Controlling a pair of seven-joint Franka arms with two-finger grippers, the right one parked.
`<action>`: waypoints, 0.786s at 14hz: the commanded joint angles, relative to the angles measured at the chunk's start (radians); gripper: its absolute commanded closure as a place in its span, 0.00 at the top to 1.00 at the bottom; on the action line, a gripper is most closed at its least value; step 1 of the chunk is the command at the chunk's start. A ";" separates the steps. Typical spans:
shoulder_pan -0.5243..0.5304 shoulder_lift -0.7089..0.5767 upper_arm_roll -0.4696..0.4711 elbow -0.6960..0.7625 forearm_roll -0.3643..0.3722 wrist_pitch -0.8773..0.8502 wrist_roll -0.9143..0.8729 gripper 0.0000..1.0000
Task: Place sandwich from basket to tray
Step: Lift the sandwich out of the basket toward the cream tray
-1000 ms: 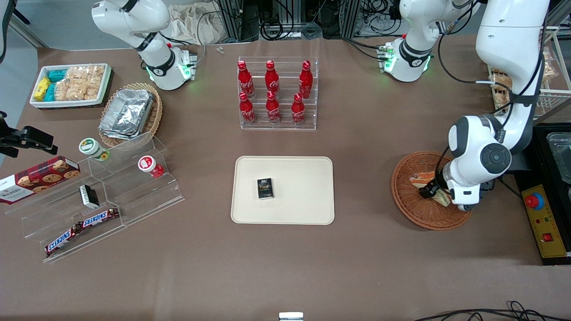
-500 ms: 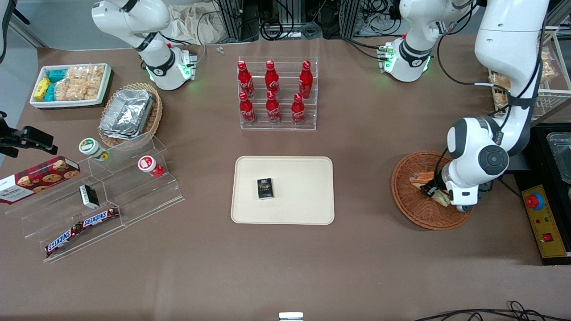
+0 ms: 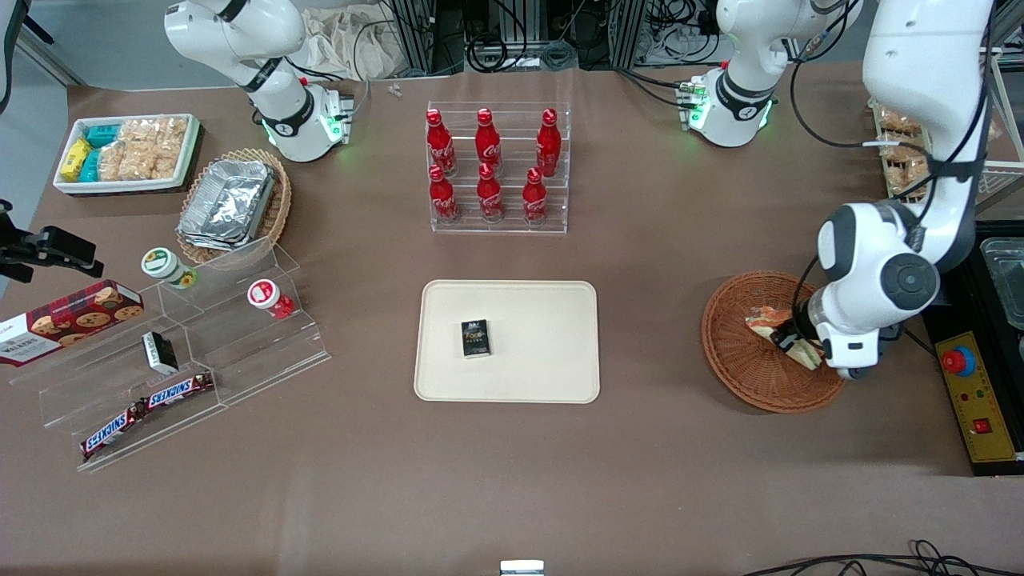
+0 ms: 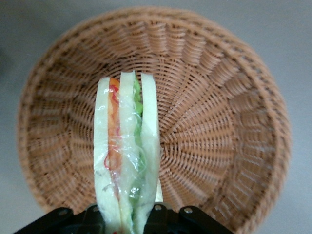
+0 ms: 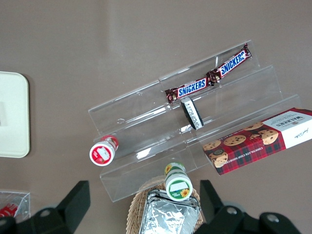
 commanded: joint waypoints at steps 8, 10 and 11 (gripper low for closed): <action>-0.008 -0.105 -0.167 0.258 -0.071 -0.350 -0.004 0.20; -0.008 -0.100 -0.235 0.273 -0.070 -0.350 -0.004 0.19; -0.008 -0.097 -0.275 0.284 -0.070 -0.347 -0.004 0.17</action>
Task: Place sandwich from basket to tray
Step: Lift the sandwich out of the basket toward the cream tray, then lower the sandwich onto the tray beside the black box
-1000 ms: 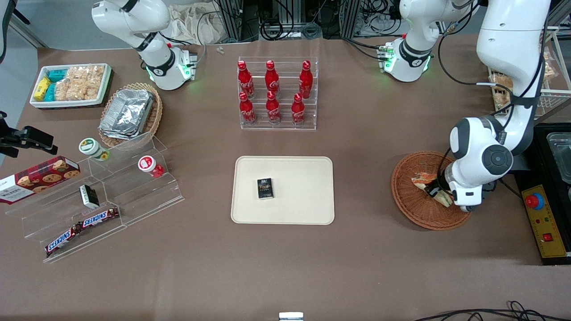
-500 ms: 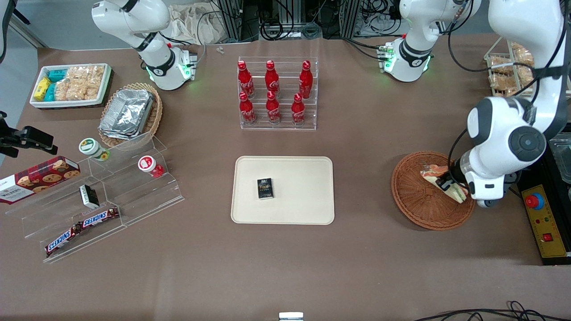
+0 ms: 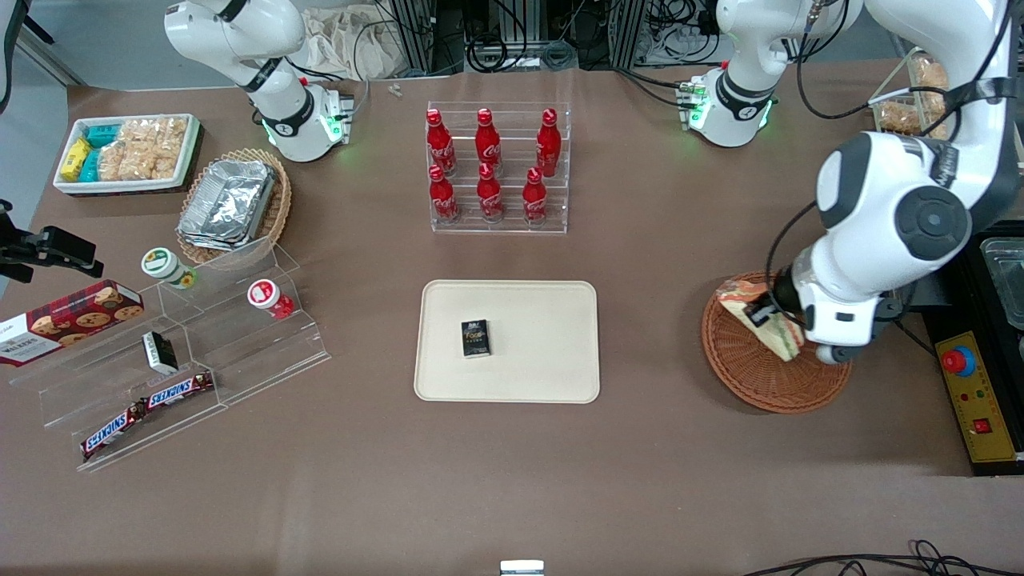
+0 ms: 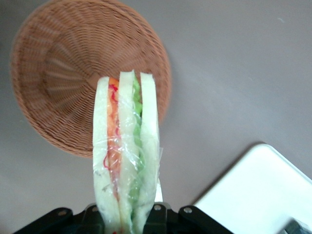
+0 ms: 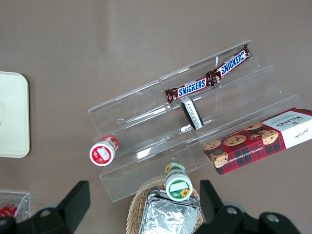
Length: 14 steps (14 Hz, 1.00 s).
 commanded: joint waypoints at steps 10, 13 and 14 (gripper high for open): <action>-0.112 0.133 -0.198 0.063 0.088 0.099 0.173 0.16; -0.155 0.171 -0.198 0.062 0.094 0.166 0.173 0.16; -0.174 0.182 -0.198 0.062 0.095 0.197 0.173 0.16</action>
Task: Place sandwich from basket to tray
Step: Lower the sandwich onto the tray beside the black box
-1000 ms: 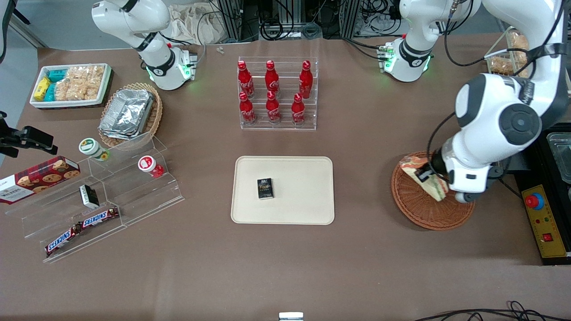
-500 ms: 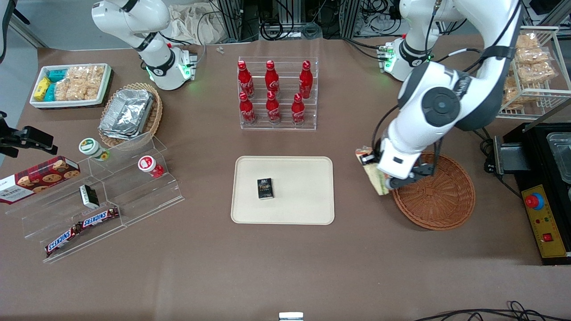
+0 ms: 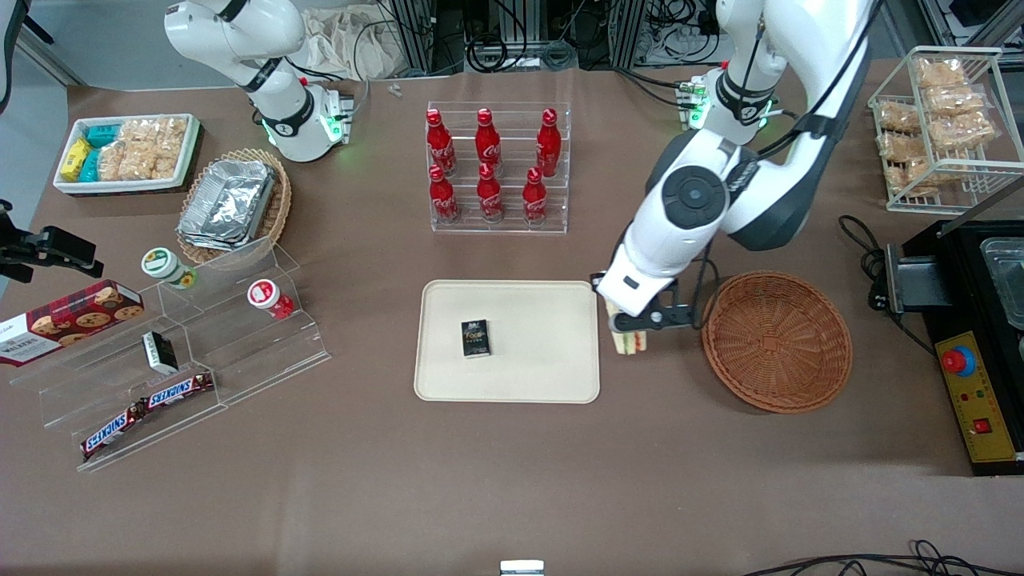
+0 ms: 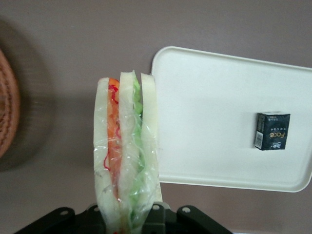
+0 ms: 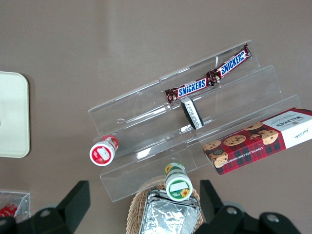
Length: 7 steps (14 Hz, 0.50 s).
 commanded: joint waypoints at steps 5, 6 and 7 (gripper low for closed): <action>-0.068 0.121 0.004 0.036 0.084 0.123 -0.004 0.16; -0.070 0.143 0.004 0.036 0.086 0.147 -0.005 0.16; -0.070 0.163 0.004 0.037 0.088 0.163 -0.005 0.16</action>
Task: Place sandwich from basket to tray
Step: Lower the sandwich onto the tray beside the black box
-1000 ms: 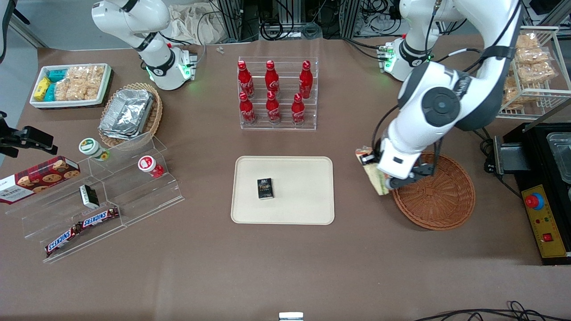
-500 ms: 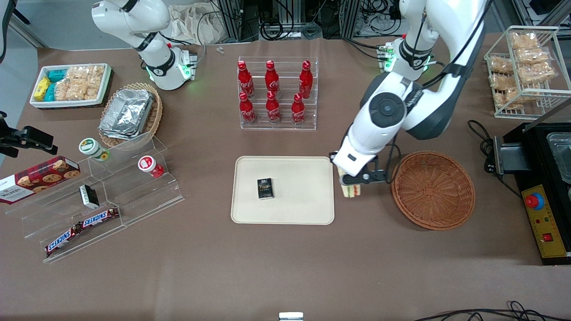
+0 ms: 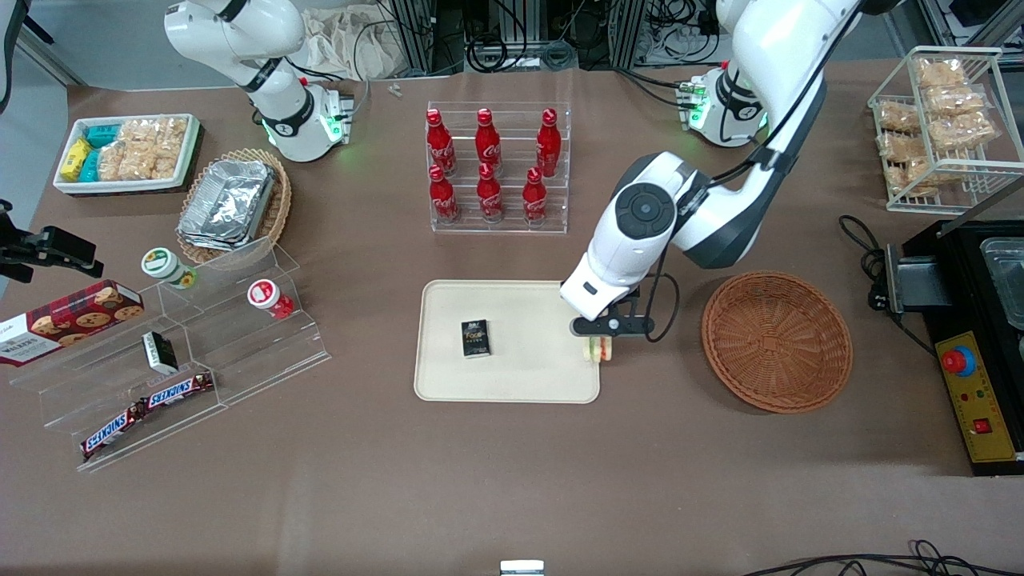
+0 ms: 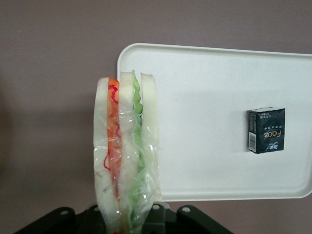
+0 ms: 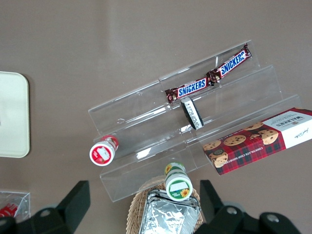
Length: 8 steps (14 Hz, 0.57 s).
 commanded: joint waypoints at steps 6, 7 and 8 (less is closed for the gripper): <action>-0.040 0.163 0.011 0.051 0.079 0.110 -0.011 0.18; -0.038 0.179 0.011 0.051 0.107 0.112 -0.017 0.18; -0.038 0.191 0.011 0.051 0.115 0.125 -0.023 0.19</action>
